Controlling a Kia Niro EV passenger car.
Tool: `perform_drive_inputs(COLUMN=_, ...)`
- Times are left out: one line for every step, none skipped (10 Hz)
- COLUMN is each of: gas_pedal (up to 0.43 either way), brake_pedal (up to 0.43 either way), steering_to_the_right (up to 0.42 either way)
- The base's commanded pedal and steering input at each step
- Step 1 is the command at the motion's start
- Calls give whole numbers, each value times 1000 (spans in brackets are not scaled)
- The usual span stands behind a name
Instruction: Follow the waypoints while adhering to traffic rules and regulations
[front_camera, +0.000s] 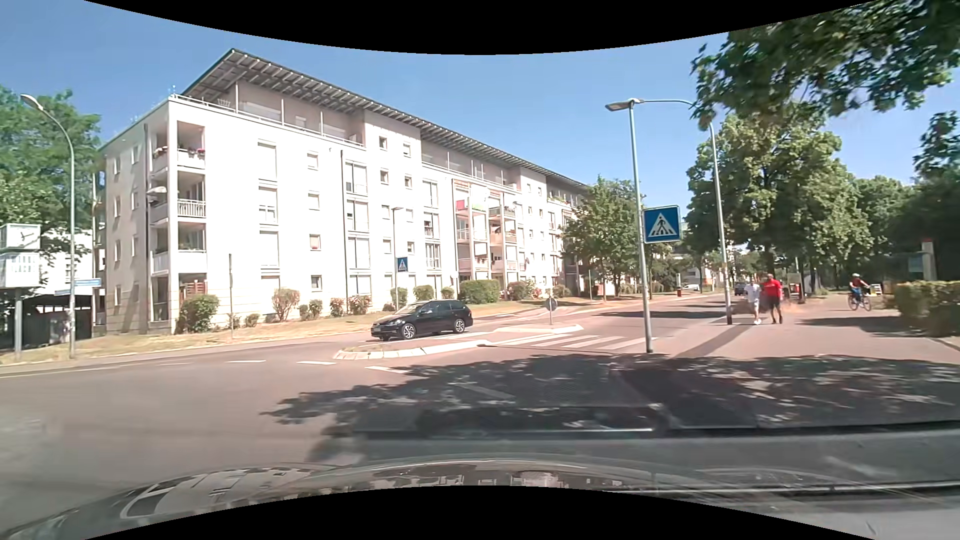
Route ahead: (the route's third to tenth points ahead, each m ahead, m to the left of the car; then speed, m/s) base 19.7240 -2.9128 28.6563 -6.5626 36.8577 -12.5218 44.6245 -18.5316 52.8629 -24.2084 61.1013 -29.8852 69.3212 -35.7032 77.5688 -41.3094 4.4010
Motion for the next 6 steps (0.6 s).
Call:
perform_drive_inputs(gas_pedal=0, brake_pedal=177, steering_to_the_right=-175)
perform_drive_inputs(gas_pedal=0, brake_pedal=183, steering_to_the_right=-160)
perform_drive_inputs(gas_pedal=0, brake_pedal=183, steering_to_the_right=-144)
perform_drive_inputs(gas_pedal=0, brake_pedal=201, steering_to_the_right=-117)
perform_drive_inputs(gas_pedal=0, brake_pedal=201, steering_to_the_right=-86)
perform_drive_inputs(gas_pedal=0, brake_pedal=213, steering_to_the_right=-58)
